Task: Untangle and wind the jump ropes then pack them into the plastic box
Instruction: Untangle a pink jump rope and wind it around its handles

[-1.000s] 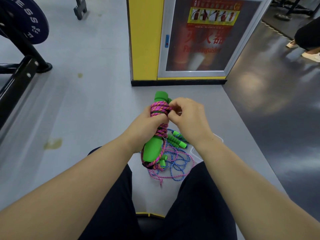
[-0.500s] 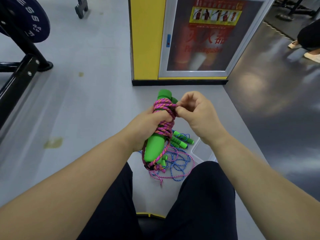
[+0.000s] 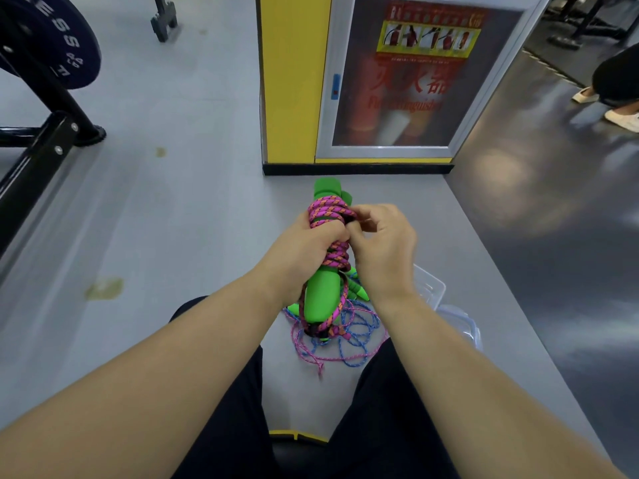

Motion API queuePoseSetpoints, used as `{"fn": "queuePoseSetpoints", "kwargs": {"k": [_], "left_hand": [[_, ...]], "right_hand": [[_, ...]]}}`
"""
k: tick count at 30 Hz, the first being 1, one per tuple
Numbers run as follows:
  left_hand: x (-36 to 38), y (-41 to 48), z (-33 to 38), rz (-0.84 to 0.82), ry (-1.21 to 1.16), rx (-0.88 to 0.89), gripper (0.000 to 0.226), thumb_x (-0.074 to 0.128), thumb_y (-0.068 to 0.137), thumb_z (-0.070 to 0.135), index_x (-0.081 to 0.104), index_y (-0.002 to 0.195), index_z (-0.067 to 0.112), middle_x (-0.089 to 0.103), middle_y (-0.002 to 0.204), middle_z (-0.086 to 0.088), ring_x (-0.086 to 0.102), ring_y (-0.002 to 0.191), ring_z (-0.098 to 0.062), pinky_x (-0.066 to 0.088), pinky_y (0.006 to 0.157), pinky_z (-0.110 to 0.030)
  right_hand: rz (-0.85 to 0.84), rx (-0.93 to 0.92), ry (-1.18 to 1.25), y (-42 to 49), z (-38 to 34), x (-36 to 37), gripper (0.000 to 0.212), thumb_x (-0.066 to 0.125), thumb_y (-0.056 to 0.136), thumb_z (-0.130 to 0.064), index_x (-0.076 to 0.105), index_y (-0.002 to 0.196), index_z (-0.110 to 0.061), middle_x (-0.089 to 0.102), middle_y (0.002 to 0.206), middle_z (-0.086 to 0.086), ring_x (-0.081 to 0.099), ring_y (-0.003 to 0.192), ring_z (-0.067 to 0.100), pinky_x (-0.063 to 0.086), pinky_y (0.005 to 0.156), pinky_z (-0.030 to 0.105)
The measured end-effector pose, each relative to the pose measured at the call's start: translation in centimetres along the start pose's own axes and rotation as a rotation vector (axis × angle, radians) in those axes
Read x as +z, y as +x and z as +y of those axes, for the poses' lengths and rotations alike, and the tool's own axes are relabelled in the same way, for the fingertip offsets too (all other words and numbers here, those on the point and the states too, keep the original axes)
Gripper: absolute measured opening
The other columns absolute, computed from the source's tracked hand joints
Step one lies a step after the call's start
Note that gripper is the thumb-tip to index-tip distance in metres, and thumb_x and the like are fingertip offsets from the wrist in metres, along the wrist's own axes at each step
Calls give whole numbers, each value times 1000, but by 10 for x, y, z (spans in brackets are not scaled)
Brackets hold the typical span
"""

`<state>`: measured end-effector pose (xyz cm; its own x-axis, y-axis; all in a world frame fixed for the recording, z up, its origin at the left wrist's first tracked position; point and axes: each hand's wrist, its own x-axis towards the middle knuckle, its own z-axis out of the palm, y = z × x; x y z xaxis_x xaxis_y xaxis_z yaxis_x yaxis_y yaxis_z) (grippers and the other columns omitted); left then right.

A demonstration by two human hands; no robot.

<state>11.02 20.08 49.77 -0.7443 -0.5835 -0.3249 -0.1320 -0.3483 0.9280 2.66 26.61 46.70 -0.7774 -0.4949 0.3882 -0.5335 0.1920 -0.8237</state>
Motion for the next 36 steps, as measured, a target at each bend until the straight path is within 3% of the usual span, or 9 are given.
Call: {"fn": "queuePoseSetpoints", "kwargs": {"k": [3, 7, 10, 17, 21, 25, 29, 33, 36], "left_hand": [[-1, 0, 1, -19, -6, -40, 14, 53, 86, 4, 53, 89, 18, 54, 74, -10, 53, 60, -23, 51, 58, -32], [-2, -2, 2, -57, 5, -58, 13, 52, 87, 4, 53, 89, 16, 53, 74, -11, 52, 57, -21, 51, 53, -28], [-2, -3, -2, -27, 48, -47, 12, 52, 86, 3, 52, 83, 16, 52, 72, -10, 51, 56, -21, 49, 55, -30], [0, 2, -3, 53, 91, -6, 12, 55, 83, 6, 52, 80, 18, 54, 70, -9, 52, 58, -24, 50, 63, -37], [-3, 2, -6, 23, 107, -36, 8, 54, 83, 6, 53, 84, 15, 54, 73, -9, 51, 57, -22, 49, 60, -34], [-4, 0, -8, -2, 76, -80, 6, 52, 84, 5, 53, 89, 9, 51, 72, -10, 48, 55, -21, 45, 54, -29], [-1, 0, -6, -33, 38, -121, 9, 51, 84, 3, 53, 91, 8, 49, 75, -14, 45, 55, -21, 43, 53, -27], [-3, 2, -8, -35, 60, -120, 8, 51, 84, 3, 53, 88, 10, 49, 78, -14, 47, 56, -22, 44, 53, -26], [-6, 4, -11, -14, 107, -86, 8, 51, 84, 3, 54, 86, 10, 50, 76, -13, 49, 56, -22, 46, 54, -29]], "right_hand": [[-21, -16, 6, -1, 1, 0, 20, 60, 80, -1, 71, 94, -9, 61, 84, -4, 56, 77, 1, 42, 69, 3], [-61, 65, 55, 1, -1, -1, 20, 59, 79, -1, 62, 87, -19, 60, 78, -11, 59, 74, 6, 49, 67, 14], [-140, 42, -53, 4, 1, 0, 16, 57, 78, -2, 62, 82, -16, 59, 77, -5, 57, 76, 13, 46, 66, 17], [-118, 34, -111, 6, 0, 6, 20, 53, 81, 1, 67, 93, -7, 52, 91, 1, 47, 79, 8, 33, 66, 1], [-193, 82, -79, 6, 3, 5, 16, 54, 80, -2, 64, 86, -13, 59, 85, 1, 53, 80, 13, 38, 64, 8], [-195, 64, -41, 5, 7, 2, 14, 55, 79, 0, 65, 82, -10, 60, 79, 1, 55, 76, 15, 47, 69, 25], [-194, -30, -77, 8, 10, -3, 13, 55, 79, 2, 65, 77, -6, 50, 71, -8, 47, 68, 0, 35, 64, 8], [-311, 62, -93, 12, 10, -5, 16, 53, 84, 0, 67, 81, -7, 46, 85, -5, 47, 75, -1, 35, 67, 3], [-369, 110, -110, 11, 11, -4, 23, 52, 83, 1, 69, 90, -12, 53, 90, 0, 54, 81, 10, 46, 80, 22]]}}
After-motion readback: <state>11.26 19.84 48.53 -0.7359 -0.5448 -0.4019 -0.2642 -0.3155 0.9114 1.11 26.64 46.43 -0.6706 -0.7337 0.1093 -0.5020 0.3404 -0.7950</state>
